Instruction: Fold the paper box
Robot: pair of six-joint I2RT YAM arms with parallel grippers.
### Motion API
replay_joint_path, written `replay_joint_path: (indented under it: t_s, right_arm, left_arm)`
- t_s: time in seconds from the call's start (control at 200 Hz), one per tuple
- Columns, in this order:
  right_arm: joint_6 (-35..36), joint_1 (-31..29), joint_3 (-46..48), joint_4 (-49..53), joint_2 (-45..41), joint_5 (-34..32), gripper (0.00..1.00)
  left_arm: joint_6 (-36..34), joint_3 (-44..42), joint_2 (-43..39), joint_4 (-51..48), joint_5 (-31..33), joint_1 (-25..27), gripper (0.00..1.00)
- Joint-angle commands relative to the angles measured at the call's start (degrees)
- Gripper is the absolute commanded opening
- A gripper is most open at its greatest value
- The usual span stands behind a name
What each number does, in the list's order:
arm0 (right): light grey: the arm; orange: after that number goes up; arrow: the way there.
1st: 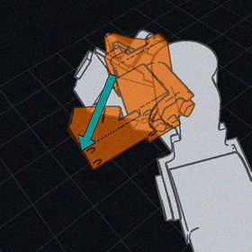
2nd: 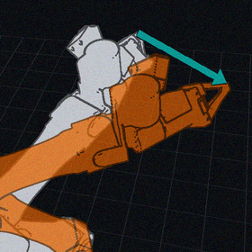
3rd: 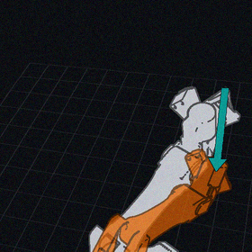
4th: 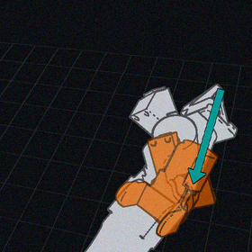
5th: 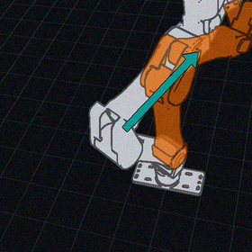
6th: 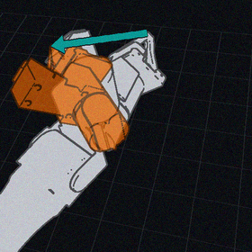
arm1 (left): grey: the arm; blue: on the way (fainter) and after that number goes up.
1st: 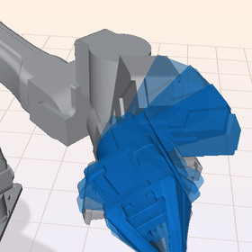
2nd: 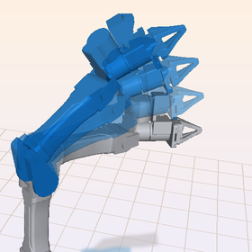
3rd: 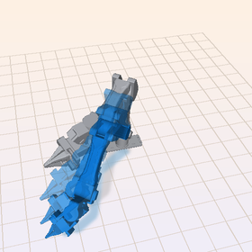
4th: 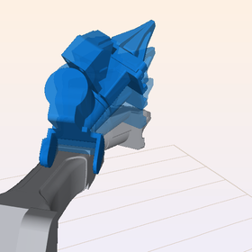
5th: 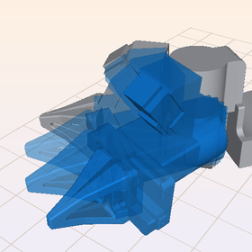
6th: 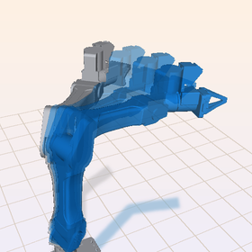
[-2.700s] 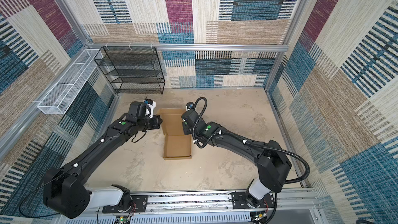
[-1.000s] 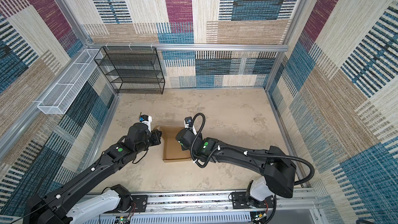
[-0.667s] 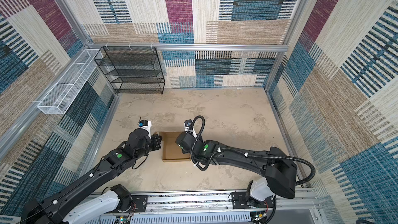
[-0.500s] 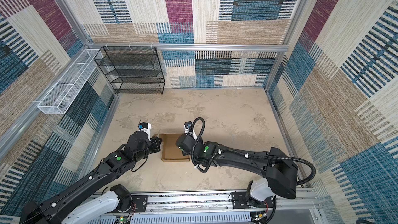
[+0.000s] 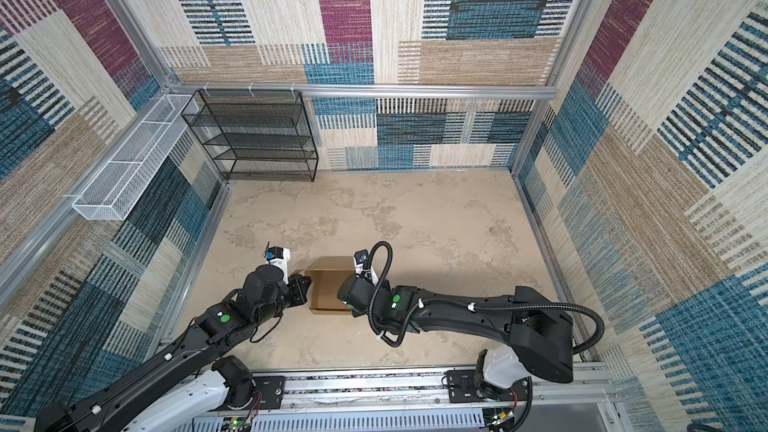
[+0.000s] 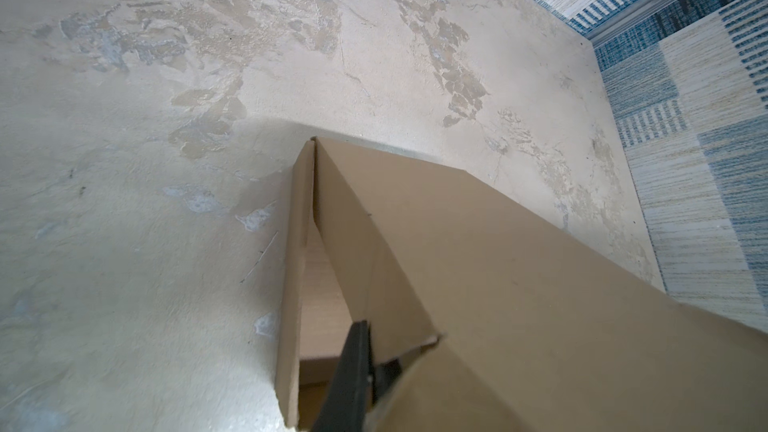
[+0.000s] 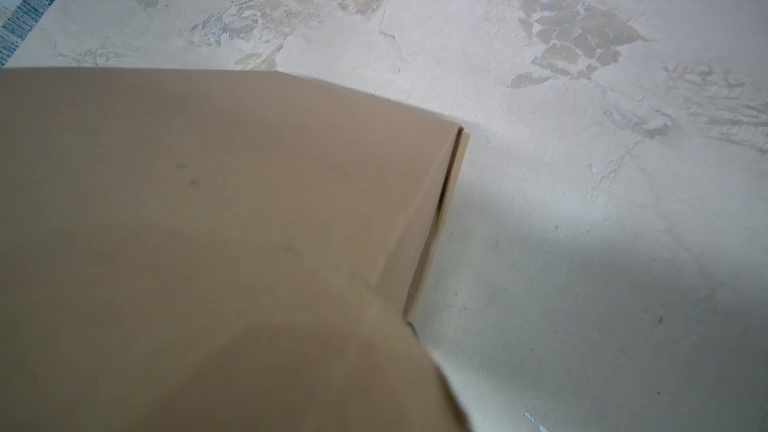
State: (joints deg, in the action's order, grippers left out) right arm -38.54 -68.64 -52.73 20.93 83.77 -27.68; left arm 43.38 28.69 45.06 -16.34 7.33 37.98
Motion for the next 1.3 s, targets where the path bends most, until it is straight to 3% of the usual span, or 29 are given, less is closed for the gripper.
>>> replay_joint_path:
  t_s: [0.0,0.295,0.596,0.781,1.026,1.142,1.297]
  right_arm:
    - [-1.99,-1.37,0.66,-0.44,-1.03,-1.58,0.29]
    - [-5.39,-4.1,5.58,-0.64,-6.68,-2.09,0.44]
    - [-0.7,-4.17,10.25,0.6,-20.08,-1.62,0.63]
    - [4.7,-4.18,7.8,2.48,-24.98,-2.97,0.65]
    - [11.87,-4.1,1.01,1.06,-24.13,-7.64,0.64]
    - [15.86,-3.89,-4.14,-0.82,-19.96,-8.19,0.62]
    - [17.63,-0.68,-12.79,-0.41,-10.49,-3.78,0.49]
  left_arm:
    - [0.84,-0.85,-1.55,-1.8,1.18,0.43,0.09]
    - [0.83,-2.99,-4.43,-2.75,2.24,0.7,0.14]
    - [0.79,-4.41,-5.92,-2.96,2.93,0.78,0.27]
    - [0.61,-4.42,-6.62,-4.02,2.47,0.78,0.31]
    - [1.37,-4.95,-9.61,-7.33,2.16,0.78,0.33]
    - [2.36,-5.87,-10.81,-8.0,1.41,0.78,0.33]
    - [3.82,-6.3,-13.77,-12.53,3.5,0.78,0.33]
